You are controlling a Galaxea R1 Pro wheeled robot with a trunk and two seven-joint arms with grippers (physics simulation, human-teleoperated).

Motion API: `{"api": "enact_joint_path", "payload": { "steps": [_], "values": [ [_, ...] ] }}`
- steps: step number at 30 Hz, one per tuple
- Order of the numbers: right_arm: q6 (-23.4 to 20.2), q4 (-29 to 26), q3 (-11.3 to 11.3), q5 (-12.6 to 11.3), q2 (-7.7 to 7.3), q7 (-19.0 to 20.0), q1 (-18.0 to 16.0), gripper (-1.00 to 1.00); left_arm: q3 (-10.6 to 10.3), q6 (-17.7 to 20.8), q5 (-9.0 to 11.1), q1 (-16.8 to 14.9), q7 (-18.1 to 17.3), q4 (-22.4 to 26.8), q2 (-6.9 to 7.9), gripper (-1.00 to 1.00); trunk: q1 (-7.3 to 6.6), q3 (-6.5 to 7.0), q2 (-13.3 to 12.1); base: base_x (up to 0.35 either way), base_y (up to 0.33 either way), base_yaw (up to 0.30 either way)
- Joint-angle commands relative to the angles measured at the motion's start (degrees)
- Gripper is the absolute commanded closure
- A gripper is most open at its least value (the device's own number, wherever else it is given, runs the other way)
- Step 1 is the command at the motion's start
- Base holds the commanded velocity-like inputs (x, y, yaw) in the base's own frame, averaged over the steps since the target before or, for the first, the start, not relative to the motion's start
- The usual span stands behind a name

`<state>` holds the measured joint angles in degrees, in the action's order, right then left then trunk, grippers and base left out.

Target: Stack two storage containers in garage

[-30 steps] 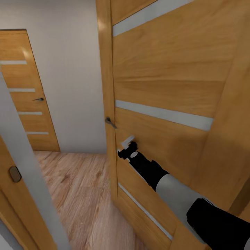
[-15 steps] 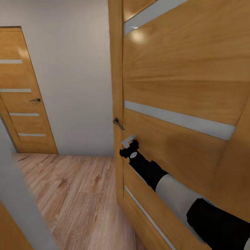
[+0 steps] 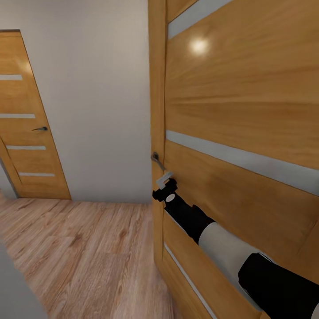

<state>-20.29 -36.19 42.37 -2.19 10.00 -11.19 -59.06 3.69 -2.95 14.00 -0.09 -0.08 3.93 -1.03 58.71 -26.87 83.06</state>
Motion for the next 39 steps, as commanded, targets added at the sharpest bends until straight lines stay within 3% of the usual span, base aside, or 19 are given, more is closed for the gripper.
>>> {"api": "enact_joint_path", "payload": {
  "steps": [1,10,39],
  "values": [
    [-0.38,0.01,0.17,0.15,0.00,-0.58,-0.09,-1.00,0.35,-0.12,0.07,0.00,-0.01,0.03,-0.02,-1.00,0.02,-0.06,0.02,0.202,0.000,0.000],
    [-0.31,-0.01,0.07,0.08,0.00,-0.58,-0.09,-1.00,0.49,-0.12,0.33,0.00,-0.01,0.03,-0.02,-1.00,0.02,-0.06,0.02,0.144,0.000,0.000],
    [0.99,2.00,-0.09,-0.01,0.00,-0.58,-0.09,-1.00,0.79,-0.21,0.59,0.00,-0.01,0.12,-0.02,-1.00,0.02,-0.06,0.02,0.012,0.005,0.000]
  ]
}}
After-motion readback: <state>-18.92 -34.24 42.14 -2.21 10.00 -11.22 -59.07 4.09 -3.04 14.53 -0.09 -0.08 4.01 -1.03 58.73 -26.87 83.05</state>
